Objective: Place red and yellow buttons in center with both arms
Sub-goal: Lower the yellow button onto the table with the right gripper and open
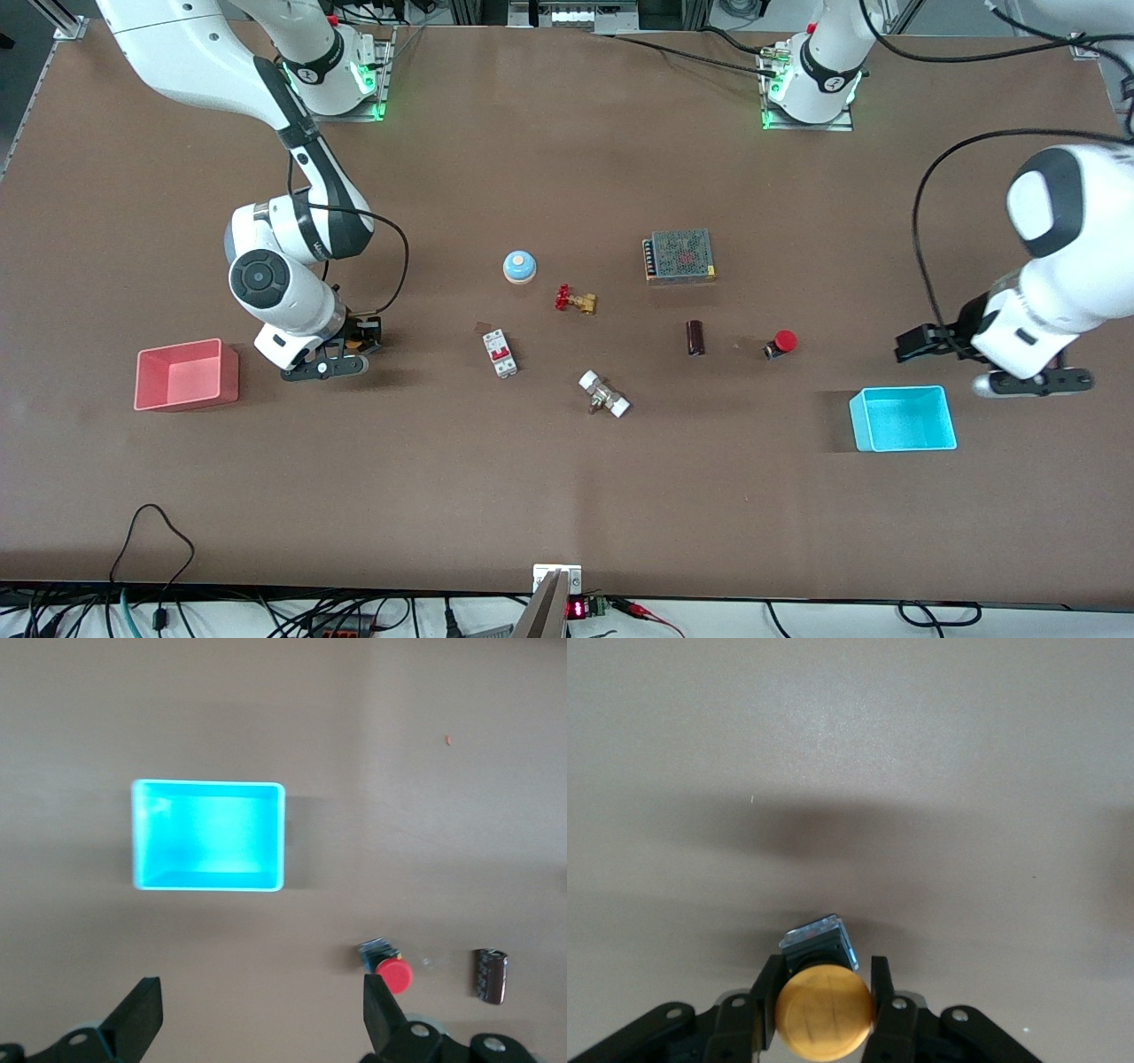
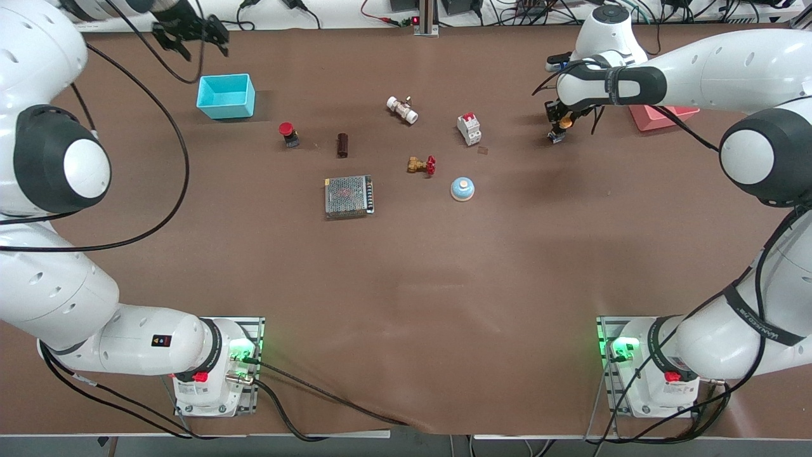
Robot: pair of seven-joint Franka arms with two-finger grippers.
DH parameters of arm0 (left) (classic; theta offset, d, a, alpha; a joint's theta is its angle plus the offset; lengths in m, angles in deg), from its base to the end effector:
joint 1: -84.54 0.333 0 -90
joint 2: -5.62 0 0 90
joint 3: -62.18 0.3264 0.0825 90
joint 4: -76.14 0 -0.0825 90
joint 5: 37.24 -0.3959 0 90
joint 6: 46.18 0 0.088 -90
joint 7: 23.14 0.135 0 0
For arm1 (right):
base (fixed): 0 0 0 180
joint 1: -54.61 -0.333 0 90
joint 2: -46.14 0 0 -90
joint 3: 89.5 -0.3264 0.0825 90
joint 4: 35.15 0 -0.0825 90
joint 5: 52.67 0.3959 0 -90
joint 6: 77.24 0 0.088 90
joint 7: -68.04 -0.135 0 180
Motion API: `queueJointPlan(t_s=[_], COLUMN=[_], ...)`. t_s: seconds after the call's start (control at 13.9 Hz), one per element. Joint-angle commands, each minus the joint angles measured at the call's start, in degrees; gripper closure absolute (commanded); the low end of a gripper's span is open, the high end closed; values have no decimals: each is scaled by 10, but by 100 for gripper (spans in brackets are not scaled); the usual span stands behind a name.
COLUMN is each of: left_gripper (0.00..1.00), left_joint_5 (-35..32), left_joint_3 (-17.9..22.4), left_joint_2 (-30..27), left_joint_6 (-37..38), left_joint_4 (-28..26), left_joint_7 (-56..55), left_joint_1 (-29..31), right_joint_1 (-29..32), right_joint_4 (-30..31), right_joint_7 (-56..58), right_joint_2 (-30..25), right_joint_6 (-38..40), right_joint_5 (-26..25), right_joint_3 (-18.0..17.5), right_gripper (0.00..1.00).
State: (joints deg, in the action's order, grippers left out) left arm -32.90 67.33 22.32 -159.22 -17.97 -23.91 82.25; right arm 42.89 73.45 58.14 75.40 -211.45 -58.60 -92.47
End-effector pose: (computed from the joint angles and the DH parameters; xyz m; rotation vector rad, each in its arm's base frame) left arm 0.6651 0.0215 0.4277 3.0942 0.1352 0.0636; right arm 0.6180 0.1574 0.1993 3.0731 0.2345 -0.0786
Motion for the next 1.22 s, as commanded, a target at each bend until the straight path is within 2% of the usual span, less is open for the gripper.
queueJointPlan(t_s=[0.0,0.07,0.14,0.43,0.58,0.65,0.79,0.94,1.15], left_gripper=[0,0,0,0,0,0,0,0,0], left_joint_5=[-17,-17,-16,-14,-15,-15,-15,-15,-15], left_joint_3=[-67,-95,-102,-91,-53,-25,-14,-13,-19], left_joint_2=[-17,-25,-33,-48,-48,-51,-59,-60,-70], left_joint_6=[38,43,54,140,154,156,178,183,184], left_joint_4=[33,34,38,69,88,88,85,86,74], left_joint_7=[10,9,9,-2,-4,-3,-3,1,-5], left_joint_1=[73,103,115,85,38,10,-1,5,4], right_joint_1=[-10,-10,-11,-11,-10,-10,-9,-4,46], right_joint_4=[2,2,1,-11,-20,-20,-25,-50,-68], right_joint_7=[-12,-12,-12,-9,-5,-5,0,18,84], right_joint_2=[11,11,11,7,0,-15,-71,-138,-243], right_joint_6=[-14,-14,-14,-11,-7,-4,49,143,239], right_joint_5=[-5,-5,-4,4,6,8,37,74,74], right_joint_3=[10,10,10,10,10,10,10,10,10], right_gripper=[41,36,28,21,15,0,0,0,0])
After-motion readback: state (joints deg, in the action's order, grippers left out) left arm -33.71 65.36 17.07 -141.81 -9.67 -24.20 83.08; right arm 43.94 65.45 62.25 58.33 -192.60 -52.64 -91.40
